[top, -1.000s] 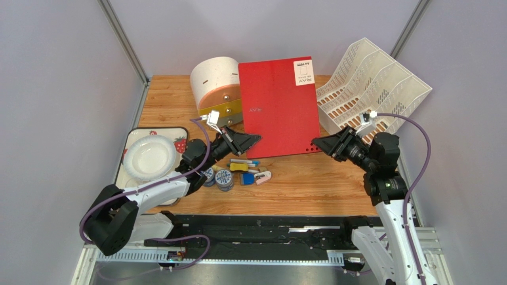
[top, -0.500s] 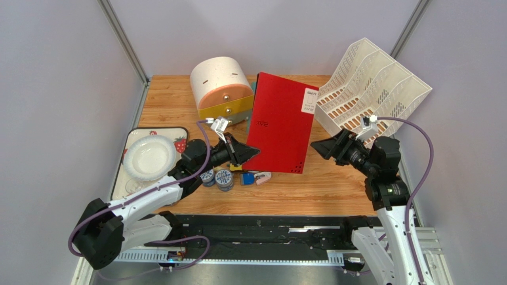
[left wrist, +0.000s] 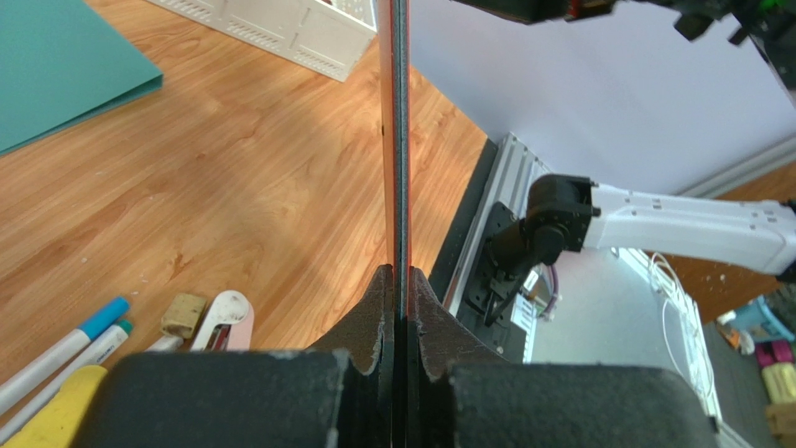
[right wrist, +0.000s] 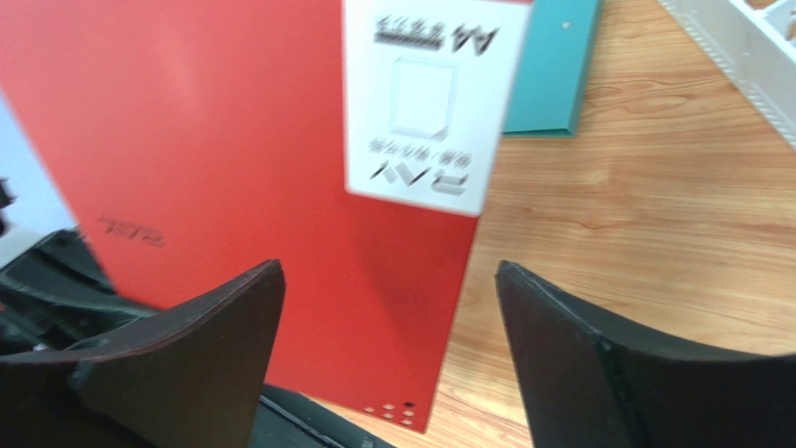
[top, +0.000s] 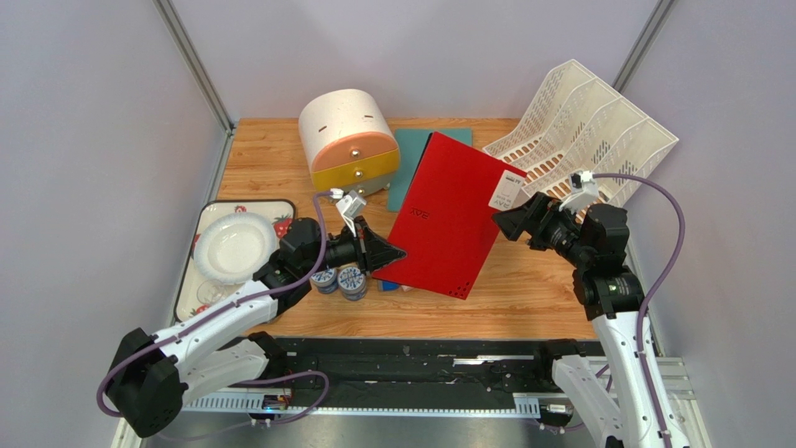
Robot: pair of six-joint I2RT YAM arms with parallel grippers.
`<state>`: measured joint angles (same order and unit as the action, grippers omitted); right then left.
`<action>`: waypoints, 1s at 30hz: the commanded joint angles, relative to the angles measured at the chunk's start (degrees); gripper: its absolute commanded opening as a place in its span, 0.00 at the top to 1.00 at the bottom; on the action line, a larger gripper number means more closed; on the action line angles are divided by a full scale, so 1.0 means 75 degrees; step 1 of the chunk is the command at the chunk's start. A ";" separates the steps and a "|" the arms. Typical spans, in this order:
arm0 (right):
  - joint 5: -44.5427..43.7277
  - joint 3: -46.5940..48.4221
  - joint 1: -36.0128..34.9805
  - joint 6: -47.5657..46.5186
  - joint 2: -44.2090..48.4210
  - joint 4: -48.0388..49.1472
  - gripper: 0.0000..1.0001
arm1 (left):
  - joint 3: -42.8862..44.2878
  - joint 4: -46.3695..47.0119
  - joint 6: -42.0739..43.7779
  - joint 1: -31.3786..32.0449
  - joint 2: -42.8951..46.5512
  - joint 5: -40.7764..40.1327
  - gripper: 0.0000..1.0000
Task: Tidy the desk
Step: Pick up the folder from the center of the board, then place the folder in the storage box.
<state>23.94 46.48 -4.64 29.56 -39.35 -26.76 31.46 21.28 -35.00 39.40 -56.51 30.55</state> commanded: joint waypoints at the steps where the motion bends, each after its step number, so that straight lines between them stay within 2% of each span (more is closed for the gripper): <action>1: -0.0089 0.0377 0.0418 -0.0402 0.0033 -0.0018 0.08 | 0.0574 -0.0057 0.0693 -0.0003 0.0701 0.0475 1.00; 6: 0.0919 0.0284 0.1064 -0.0589 -0.0084 0.0310 0.08 | 0.0551 -0.0469 0.0882 -0.0003 0.1171 0.0451 1.00; 13: 0.3368 0.0295 0.2259 -0.0531 -0.0787 0.1540 0.09 | 0.0598 -0.0670 0.0999 0.0009 0.1254 0.0836 1.00; 19: 0.4424 0.0529 0.2412 -0.0859 -0.1455 0.1833 0.09 | 0.0633 -0.0470 0.0987 -0.0003 0.1055 0.1293 1.00; 25: 0.4893 0.0600 0.2412 -0.1293 -0.1515 0.1963 0.09 | 0.0656 -0.0119 0.0941 -0.0003 0.0844 0.1937 1.00; 30: 0.5700 0.0553 0.2412 -0.1293 -0.1491 0.2185 0.11 | 0.0715 -0.0072 0.0964 -0.0015 0.0750 0.2010 1.00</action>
<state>59.90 48.49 13.21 21.65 -50.94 -14.02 32.49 12.75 -29.02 39.35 -51.24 42.15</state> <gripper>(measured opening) 0.903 0.033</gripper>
